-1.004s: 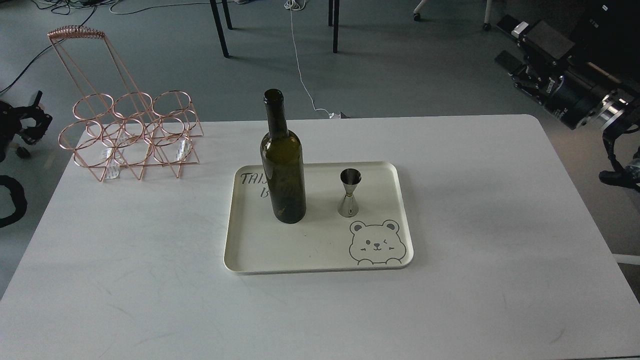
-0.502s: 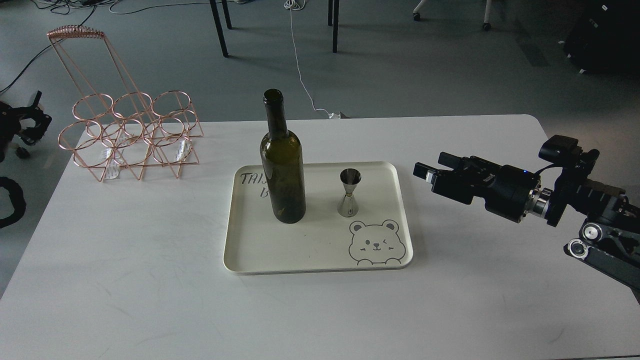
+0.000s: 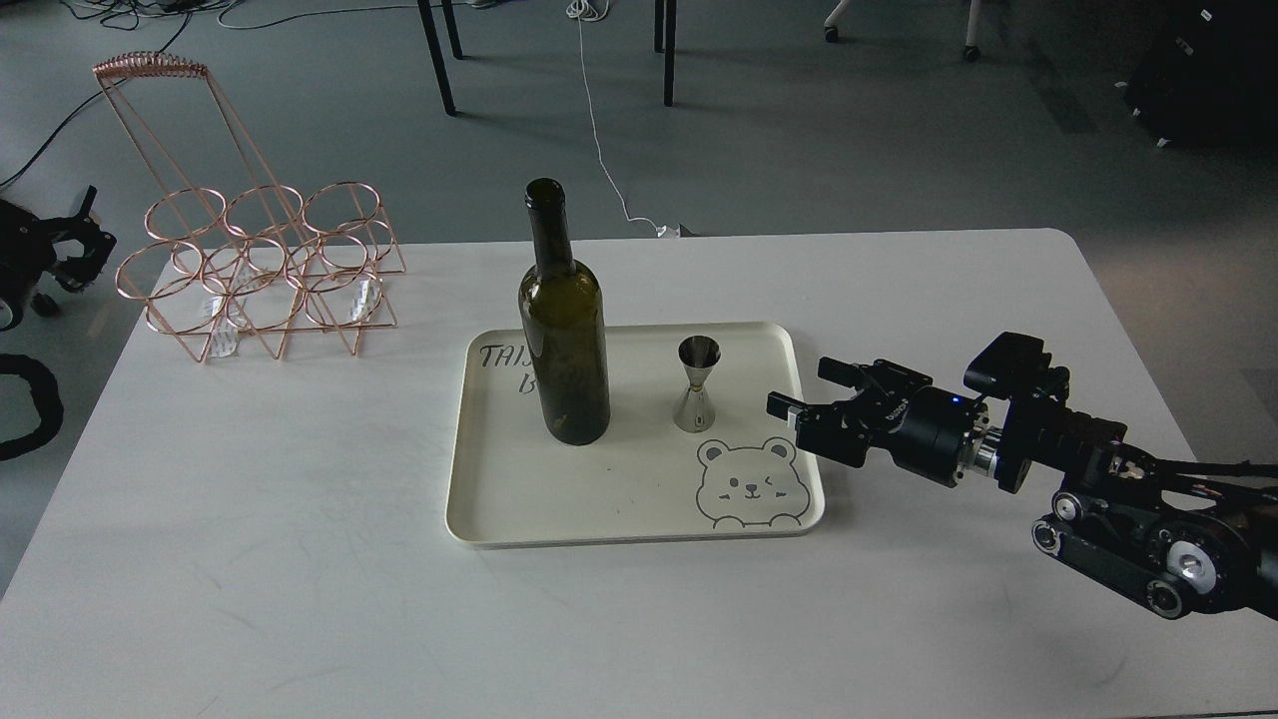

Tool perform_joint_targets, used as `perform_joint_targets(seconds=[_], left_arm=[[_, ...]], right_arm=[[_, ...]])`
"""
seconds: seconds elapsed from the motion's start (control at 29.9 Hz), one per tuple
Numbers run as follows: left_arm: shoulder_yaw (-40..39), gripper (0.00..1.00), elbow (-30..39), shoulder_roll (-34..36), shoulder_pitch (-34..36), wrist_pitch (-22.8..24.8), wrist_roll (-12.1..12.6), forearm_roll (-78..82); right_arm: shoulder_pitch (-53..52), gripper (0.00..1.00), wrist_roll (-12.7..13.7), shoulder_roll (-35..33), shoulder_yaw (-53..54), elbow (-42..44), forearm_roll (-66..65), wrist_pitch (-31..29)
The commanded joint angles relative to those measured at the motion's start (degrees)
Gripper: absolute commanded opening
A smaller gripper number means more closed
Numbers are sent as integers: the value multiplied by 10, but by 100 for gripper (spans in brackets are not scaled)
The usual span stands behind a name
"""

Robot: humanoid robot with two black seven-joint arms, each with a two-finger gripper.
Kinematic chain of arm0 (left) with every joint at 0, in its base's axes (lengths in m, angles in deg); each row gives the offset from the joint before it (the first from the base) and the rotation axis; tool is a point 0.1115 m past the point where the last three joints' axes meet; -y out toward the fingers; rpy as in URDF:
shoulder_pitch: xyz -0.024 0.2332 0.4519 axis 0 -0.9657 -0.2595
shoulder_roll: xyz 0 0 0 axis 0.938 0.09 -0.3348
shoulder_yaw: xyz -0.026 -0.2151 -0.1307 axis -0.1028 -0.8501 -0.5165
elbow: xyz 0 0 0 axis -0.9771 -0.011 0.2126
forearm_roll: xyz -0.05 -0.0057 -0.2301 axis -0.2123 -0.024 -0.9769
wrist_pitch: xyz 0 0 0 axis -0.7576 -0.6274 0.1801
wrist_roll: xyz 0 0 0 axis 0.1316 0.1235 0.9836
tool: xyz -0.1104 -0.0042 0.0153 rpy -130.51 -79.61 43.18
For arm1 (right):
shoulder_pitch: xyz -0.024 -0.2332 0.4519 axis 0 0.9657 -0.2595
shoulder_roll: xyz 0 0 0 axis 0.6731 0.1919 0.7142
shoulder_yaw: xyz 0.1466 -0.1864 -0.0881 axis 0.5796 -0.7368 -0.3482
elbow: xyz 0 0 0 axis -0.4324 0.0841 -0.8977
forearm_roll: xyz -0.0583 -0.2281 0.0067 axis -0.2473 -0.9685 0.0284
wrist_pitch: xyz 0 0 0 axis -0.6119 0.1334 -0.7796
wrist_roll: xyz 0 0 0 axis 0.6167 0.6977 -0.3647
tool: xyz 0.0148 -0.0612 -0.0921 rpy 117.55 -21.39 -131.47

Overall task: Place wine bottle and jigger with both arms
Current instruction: 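Reach the right gripper toward the metal jigger on the tray, then close the right gripper on the jigger and lift it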

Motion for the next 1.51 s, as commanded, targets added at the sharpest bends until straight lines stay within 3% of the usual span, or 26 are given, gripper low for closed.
perform_joint_targets(seconds=[0.0, 0.57, 1.04, 1.47], left_arm=[[-1, 98, -1, 0, 0, -1, 0, 1], [-3, 98, -1, 6, 2, 1, -1, 3], [-3, 98, -1, 7, 2, 1, -1, 3], [-3, 98, -3, 6, 2, 0, -3, 2]], right_arm=[[-23, 98, 0, 39, -25, 36, -15, 5], [-78, 92, 0, 112, -67, 113, -18, 23], [-83, 73, 0, 153, -78, 157, -18, 24], [-91, 34, 0, 168, -83, 174, -18, 25]])
